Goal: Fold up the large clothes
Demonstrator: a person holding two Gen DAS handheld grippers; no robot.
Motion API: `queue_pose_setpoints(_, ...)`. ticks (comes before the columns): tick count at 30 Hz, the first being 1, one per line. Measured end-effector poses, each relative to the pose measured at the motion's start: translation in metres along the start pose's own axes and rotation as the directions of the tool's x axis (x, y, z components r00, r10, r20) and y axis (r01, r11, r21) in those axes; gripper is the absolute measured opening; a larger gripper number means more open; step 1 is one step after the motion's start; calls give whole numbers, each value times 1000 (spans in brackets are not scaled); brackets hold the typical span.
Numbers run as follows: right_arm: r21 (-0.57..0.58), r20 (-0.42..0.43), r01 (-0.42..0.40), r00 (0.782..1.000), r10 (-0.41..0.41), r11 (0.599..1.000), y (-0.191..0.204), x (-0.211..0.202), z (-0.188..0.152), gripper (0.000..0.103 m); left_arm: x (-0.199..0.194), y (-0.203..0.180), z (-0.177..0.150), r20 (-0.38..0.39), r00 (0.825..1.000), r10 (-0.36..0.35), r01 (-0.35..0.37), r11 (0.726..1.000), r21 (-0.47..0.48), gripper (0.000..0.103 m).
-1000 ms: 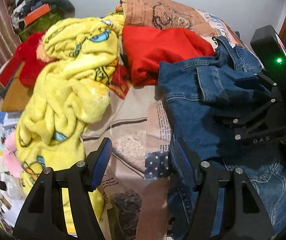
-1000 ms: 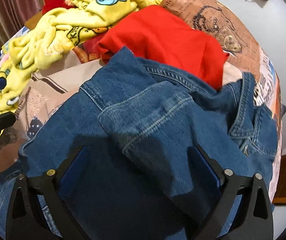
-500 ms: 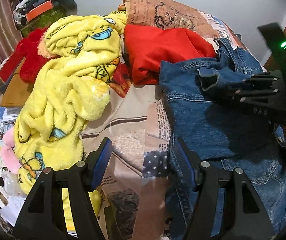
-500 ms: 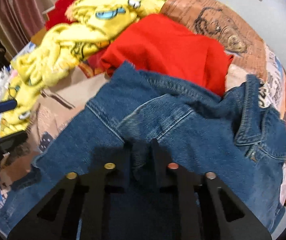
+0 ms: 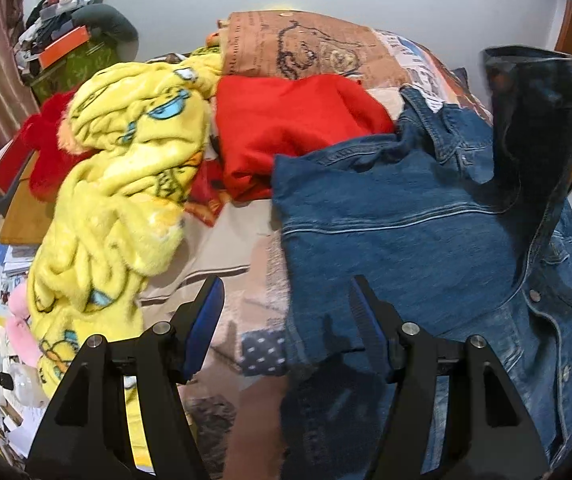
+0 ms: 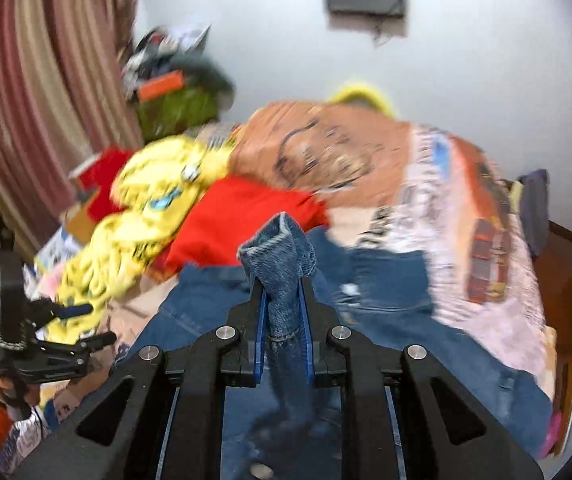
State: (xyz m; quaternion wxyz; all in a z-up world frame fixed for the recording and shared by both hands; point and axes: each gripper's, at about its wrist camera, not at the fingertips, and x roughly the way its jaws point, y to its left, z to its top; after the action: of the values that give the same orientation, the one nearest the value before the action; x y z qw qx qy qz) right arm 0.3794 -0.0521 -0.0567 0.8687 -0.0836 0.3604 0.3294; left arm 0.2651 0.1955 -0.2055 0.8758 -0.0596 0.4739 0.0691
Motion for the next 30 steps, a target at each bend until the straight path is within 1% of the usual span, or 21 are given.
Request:
queue_pose_setpoints(4, 70, 48, 40, 998, -43, 997, -38, -32, -10, 13, 11, -22, 5, -19, 1000, 2, -1, 999, 35, 63)
queue_pose_setpoints(7, 129, 49, 44, 998, -51, 991, -63, -42, -25, 13, 25, -35, 5, -53, 999, 5, -2, 999, 52, 63)
queue_pose_setpoints(10, 193, 11, 50, 999, -53, 980, -86, -39, -49, 13, 42, -48, 1, -105, 994, 17, -9, 997, 75, 63)
queue_pose_setpoints(14, 288, -56, 52, 998, -37, 956, -114, -26, -86, 13, 53, -58, -7, -146, 989, 36, -21, 994, 106, 63)
queue_pose_setpoints(17, 352, -103, 53, 995, -18, 935, -131, -16, -112, 13, 53, -62, -12, -155, 987, 52, -32, 991, 127, 64)
queue_pose_setpoints(21, 410, -130, 45, 991, 9, 911, -148, -15, -136, 12, 48, -66, -16, -152, 986, 67, -44, 988, 151, 64)
queue_pose_setpoints(23, 428, -121, 34, 992, 20, 903, -153, -21, -136, 10, 42, -68, -13, -145, 988, 55, -33, 989, 147, 64)
queue_pose_setpoints(26, 436, -64, -17, 997, 49, 900, -156, -35, -122, 10, 28, -71, -4, -109, 993, 39, -24, 990, 143, 64)
queue_pose_setpoints(28, 402, -36, -11, 999, 28, 916, -150, -43, -111, 10, 17, -74, 4, -76, 997, 32, -20, 989, 146, 66)
queue_pose_setpoints(30, 363, -21, 8, 1000, 0, 932, -143, -47, -105, 10, 10, -78, 9, -50, 999, 16, -8, 989, 148, 71)
